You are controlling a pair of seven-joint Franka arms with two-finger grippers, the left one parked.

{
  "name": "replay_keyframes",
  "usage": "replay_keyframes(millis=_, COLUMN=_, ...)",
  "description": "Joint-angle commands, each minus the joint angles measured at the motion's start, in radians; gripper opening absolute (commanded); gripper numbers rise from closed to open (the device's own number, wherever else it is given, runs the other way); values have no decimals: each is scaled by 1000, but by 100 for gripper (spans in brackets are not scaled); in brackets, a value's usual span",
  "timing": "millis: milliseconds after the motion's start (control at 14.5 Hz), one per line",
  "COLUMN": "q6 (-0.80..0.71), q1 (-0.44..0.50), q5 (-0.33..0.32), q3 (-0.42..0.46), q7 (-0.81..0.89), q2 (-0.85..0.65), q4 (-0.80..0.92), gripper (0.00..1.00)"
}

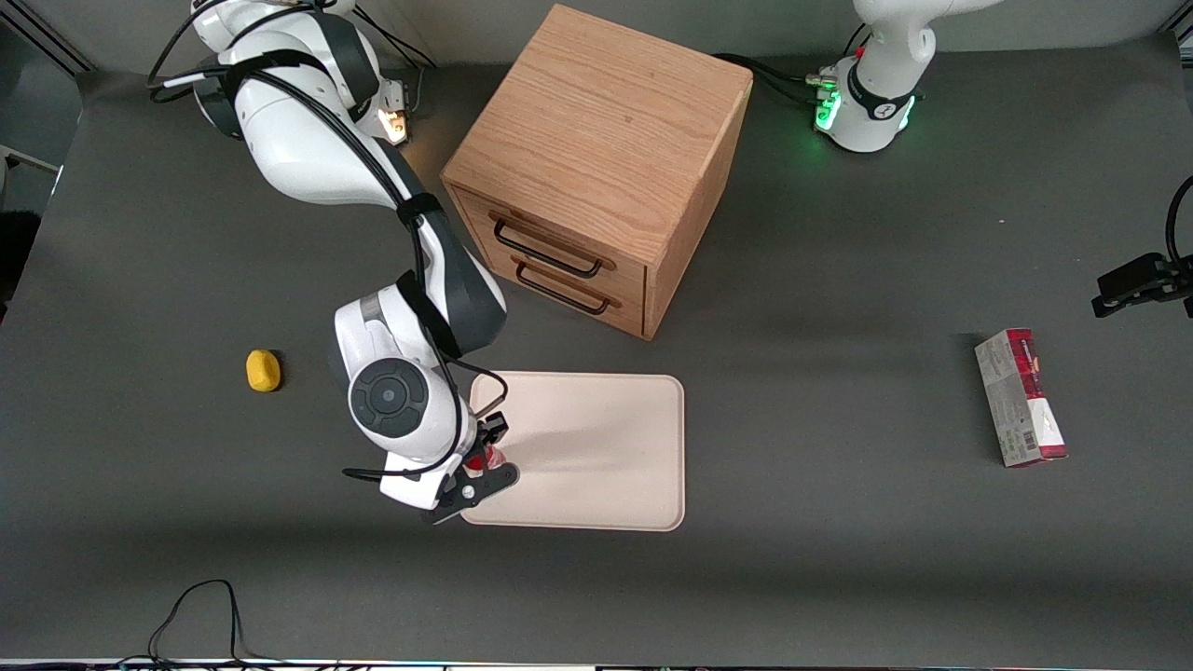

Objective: Place coke bottle on tray
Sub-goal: 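Lower the bottle onto the tray's corner and open the right gripper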

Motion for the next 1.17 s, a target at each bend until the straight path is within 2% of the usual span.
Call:
replay_keyframes(millis=0, q6=16, q1=1, q5=-14, q3=1, q7=-5, q2=7, q4=7, gripper=0)
replay_keyframes(millis=138, q6=27, q1=0, q5=-14, q3=1, q7=-5, q2=7, q4=0, gripper=0)
replay_keyframes(millis=207, q6=28, q1=1, q5=-14, q3=1, q7=-3, q2=9, q4=-2, gripper=4)
replay_keyframes(millis=276, q6=28, q1=0, q5=-12, q3=1, q7=-1, q2=9, q4=-2, gripper=13)
replay_keyframes(millis=414, q6=28, q1=0, q5=-12, q3=2, q7=0, q2=9, q4=-2, gripper=55)
replay_keyframes(millis=483, q6=28, q1=0, q5=-12, q3=1, q7=6, q2=9, q4=-2, gripper=88)
replay_keyframes(millis=552, q6=28, q1=0, q5=-12, q3=1, q7=8, q2=9, q4=-2, gripper=100)
replay_keyframes(millis=966, q6=16, q1=1, q5=-12, q3=-1, q7=9, q2=-28, q4=-2, gripper=100)
replay_keyframes(millis=1103, q6=-34, q1=0, q5=-8, q3=-1, q7=9, q2=-75, q4=-2, gripper=100)
